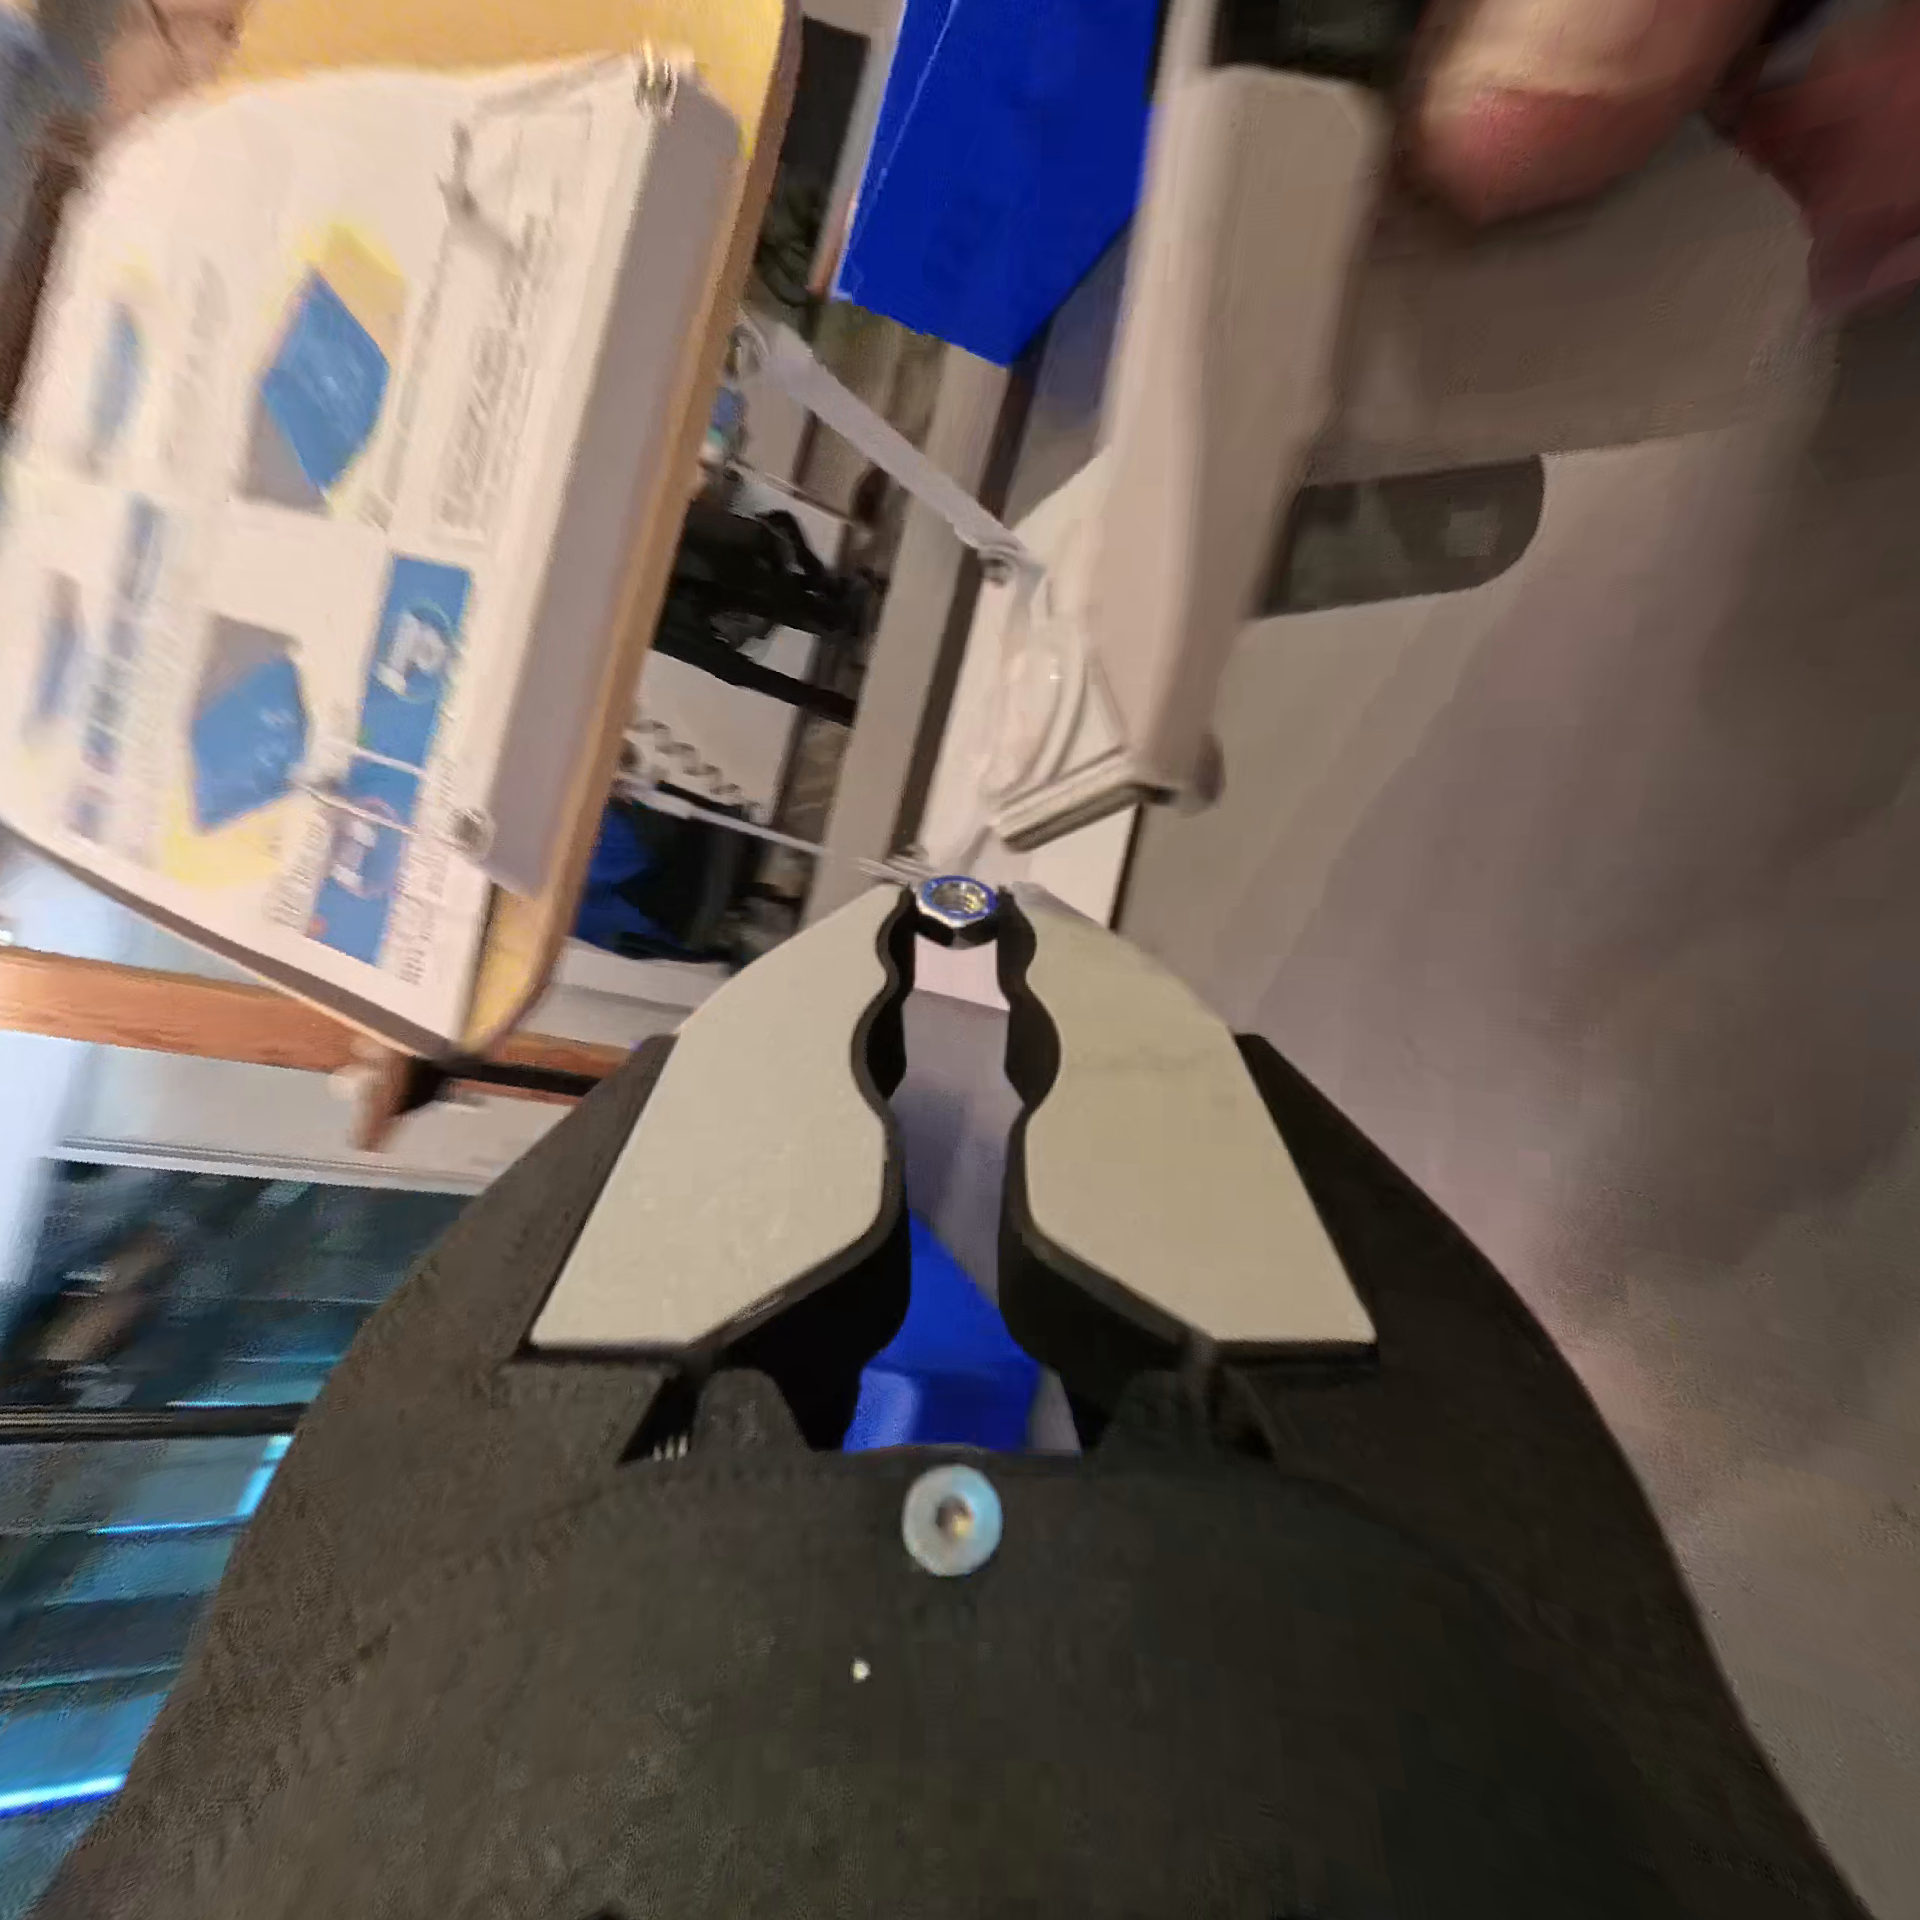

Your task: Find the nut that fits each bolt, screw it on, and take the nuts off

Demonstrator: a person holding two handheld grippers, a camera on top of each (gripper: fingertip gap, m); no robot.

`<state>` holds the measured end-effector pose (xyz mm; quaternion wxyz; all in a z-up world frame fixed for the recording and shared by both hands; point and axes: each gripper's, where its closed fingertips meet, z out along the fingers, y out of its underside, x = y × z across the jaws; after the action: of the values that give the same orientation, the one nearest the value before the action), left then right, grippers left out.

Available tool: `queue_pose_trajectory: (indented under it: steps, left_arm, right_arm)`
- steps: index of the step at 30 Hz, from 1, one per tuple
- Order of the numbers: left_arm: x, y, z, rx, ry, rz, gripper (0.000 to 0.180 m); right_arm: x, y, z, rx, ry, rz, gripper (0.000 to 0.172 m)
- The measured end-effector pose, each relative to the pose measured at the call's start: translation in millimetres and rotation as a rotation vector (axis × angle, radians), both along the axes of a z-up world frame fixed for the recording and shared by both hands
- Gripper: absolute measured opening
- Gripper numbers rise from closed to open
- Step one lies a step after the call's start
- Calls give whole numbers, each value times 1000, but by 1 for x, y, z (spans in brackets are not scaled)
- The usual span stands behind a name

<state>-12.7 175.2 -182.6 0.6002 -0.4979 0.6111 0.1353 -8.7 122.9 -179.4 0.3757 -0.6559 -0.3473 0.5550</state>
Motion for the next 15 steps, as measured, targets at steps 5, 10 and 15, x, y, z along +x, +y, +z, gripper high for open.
queue_pose_trajectory:
  steps: [5, 10, 15]
  left_arm:
    - [-10, 0, -13, -334, -125, -18, 14]
    - [-21, -3, -30, -542, -162, -7, 14]
    - [-17, -12, -38, -704, -195, -39, 14]
  right_arm:
    - [-3, -4, -33, 169, -321, 75, 14]
    - [-2, -18, -71, 163, -578, 245, 14]
    - [-5, -27, -86, 115, -653, 330, 14]
